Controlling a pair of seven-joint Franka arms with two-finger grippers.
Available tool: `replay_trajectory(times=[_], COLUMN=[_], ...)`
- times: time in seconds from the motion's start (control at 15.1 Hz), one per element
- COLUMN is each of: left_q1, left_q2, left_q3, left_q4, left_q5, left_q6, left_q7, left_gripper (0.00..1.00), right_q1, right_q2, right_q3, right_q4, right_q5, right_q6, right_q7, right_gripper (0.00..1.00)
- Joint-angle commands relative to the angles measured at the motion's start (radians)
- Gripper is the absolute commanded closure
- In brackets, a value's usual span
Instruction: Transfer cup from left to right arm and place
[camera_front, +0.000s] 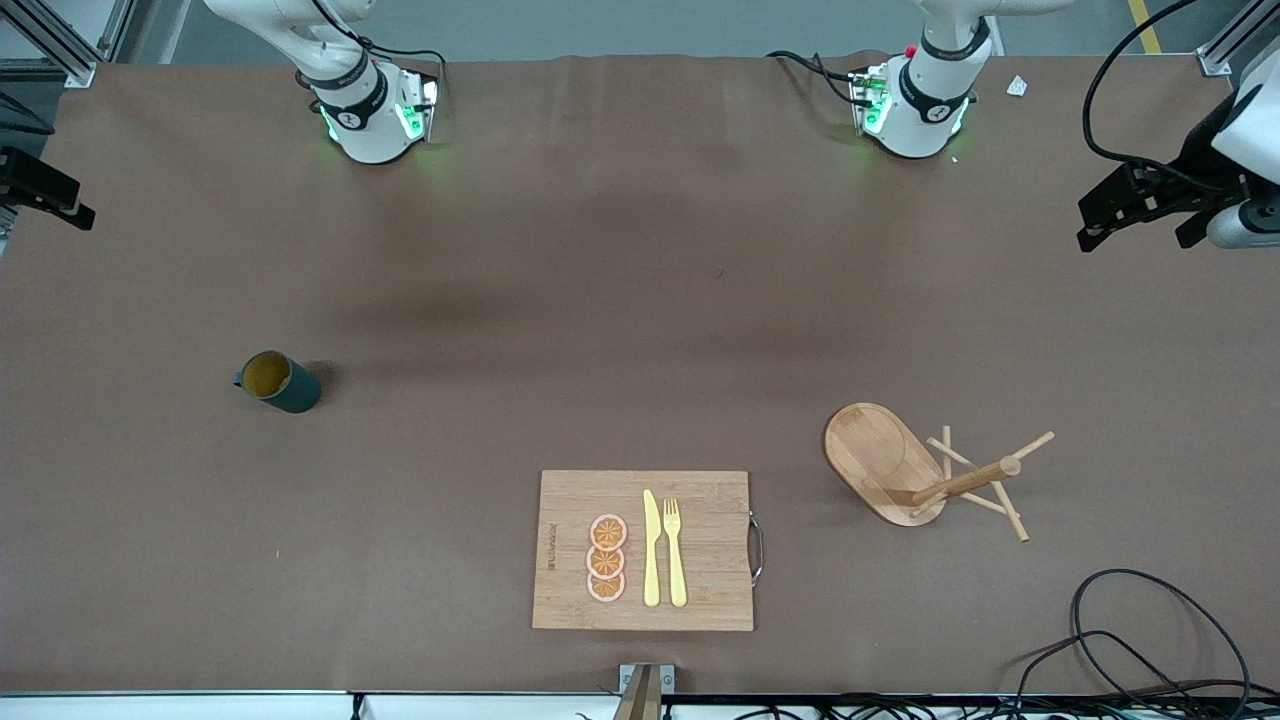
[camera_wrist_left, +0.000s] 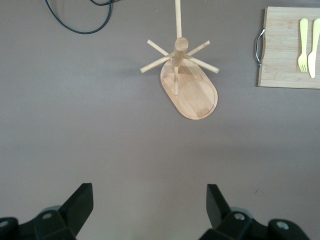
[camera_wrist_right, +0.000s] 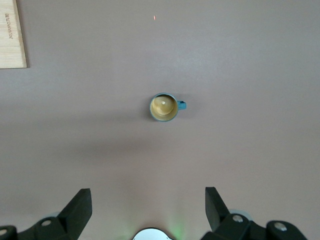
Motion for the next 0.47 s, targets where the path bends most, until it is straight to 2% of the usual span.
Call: replay_trajectory(times=[0.0,0.4], left_q1=[0.003,0.003], left_q2=[-0.018,-0.016], left_q3=[0.004,0.005], left_q4=[-0.008,-0.009], left_q5=[-0.01,-0.01], left_q6=[0.0,0.0], left_q7=[0.019,0.019], left_gripper=[0.0,0.0], right_q1=[-0.001,-0.001], right_q2=[-0.051,-0.049], right_q3=[0.003,0.003], right_q4=[-0.063,-0.061], right_q5=[-0.001,0.0], right_q6=[0.015,0.022], right_q7=[0.008,0.006], right_gripper=[0.0,0.0])
